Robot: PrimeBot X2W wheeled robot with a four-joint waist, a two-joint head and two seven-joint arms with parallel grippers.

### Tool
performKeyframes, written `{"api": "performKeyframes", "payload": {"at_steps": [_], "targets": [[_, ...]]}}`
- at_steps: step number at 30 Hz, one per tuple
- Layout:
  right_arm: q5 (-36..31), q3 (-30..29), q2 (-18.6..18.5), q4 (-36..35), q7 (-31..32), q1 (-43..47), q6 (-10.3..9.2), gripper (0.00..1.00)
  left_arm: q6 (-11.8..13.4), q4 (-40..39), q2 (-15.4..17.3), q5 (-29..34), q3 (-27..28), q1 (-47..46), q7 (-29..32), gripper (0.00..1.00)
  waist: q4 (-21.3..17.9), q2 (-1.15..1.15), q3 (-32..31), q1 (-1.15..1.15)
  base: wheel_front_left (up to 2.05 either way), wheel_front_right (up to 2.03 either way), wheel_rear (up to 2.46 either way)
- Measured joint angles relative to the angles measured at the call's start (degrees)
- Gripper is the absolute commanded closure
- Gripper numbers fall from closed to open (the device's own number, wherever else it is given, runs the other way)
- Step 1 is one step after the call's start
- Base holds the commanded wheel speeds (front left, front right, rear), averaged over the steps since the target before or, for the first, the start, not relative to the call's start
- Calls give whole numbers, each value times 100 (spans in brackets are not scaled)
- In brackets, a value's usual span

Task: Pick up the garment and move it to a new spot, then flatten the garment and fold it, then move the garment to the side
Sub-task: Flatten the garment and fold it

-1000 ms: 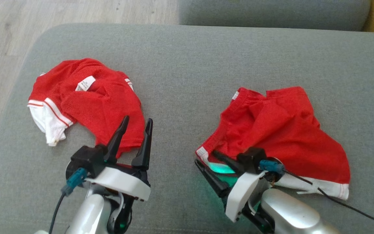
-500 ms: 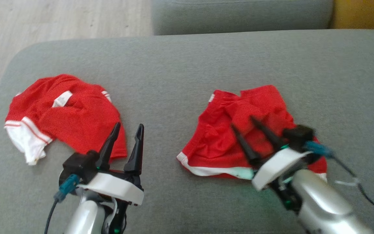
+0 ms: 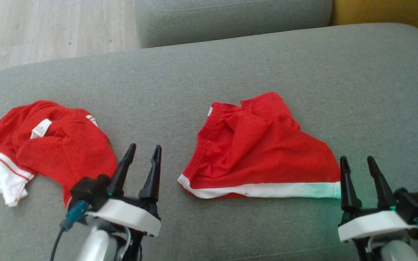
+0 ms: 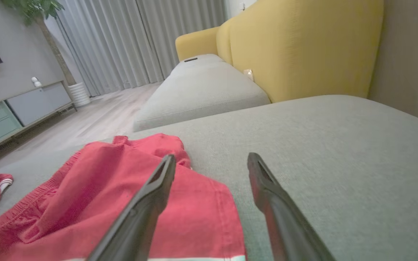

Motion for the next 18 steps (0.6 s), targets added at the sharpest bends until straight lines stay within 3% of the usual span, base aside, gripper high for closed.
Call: {"api": "performKeyframes", "payload": {"at_steps": [6, 12, 18], "targets": [[-198, -194, 192, -142, 0, 88, 0, 0, -88, 290, 0, 87, -86, 8, 0, 0, -79, 0, 44, 0, 0, 0, 0], [-256, -233, 261, -156, 0, 82, 0, 0, -182, 943, 57, 491, -531, -72, 0, 0, -99, 0, 160, 0, 0, 0, 0], [-256, -229, 270, -136, 0, 75, 0, 0, -188, 1460, 159, 520, -951, -369, 0, 0, -159, 0, 285, 0, 0, 0, 0]]}}
